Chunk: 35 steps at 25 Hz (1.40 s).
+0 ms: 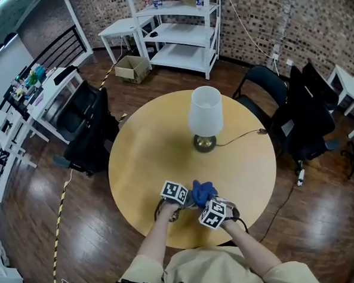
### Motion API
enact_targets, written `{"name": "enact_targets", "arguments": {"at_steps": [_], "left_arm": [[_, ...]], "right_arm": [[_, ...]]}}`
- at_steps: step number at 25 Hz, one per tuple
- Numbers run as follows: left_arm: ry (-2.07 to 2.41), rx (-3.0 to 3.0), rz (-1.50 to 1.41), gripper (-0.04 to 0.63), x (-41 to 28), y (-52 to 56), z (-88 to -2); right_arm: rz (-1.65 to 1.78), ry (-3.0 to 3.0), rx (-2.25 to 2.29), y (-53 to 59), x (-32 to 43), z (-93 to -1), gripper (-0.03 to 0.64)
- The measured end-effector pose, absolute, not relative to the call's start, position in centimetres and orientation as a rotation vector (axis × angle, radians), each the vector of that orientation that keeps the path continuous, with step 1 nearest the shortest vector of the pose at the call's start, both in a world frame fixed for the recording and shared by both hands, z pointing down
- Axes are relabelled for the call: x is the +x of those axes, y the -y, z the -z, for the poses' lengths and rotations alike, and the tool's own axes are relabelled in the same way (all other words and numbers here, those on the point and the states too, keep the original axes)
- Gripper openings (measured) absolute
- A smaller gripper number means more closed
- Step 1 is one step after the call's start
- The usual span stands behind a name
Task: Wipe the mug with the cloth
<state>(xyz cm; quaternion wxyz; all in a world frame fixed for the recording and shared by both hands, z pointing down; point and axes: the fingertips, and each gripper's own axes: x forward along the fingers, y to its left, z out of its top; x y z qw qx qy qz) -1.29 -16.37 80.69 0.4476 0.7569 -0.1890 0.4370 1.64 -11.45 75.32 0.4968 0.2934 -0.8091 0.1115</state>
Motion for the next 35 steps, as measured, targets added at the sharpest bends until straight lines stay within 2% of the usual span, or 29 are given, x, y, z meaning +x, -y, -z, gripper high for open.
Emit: {"name": "enact_targets", "arguments": {"at_steps": [5, 9, 25, 35], "left_arm": [[0.590, 1.671, -0.831, 0.032, -2.2, 16.7, -81.0], [0.641, 1.569, -0.735, 0.028, -2.6, 16.1, -81.2], [0.638, 1.400, -0.716, 0.023, -3.4, 13.8, -81.7], [0.652, 1.424, -0.725, 0.023, -3.2, 13.6, -81.3]], "right_arm": [[-0.200, 1.944, 0.635, 10.7, 1.1, -75.8, 0.080], [-0.176, 1.925, 0.646, 9.9, 0.2, -76.0, 0.080], [-0.013, 1.858, 0.485, 7.0, -1.2, -77.0, 0.079], [-0.087, 1.873, 0.411, 4.8, -3.3, -79.6, 0.078]]}}
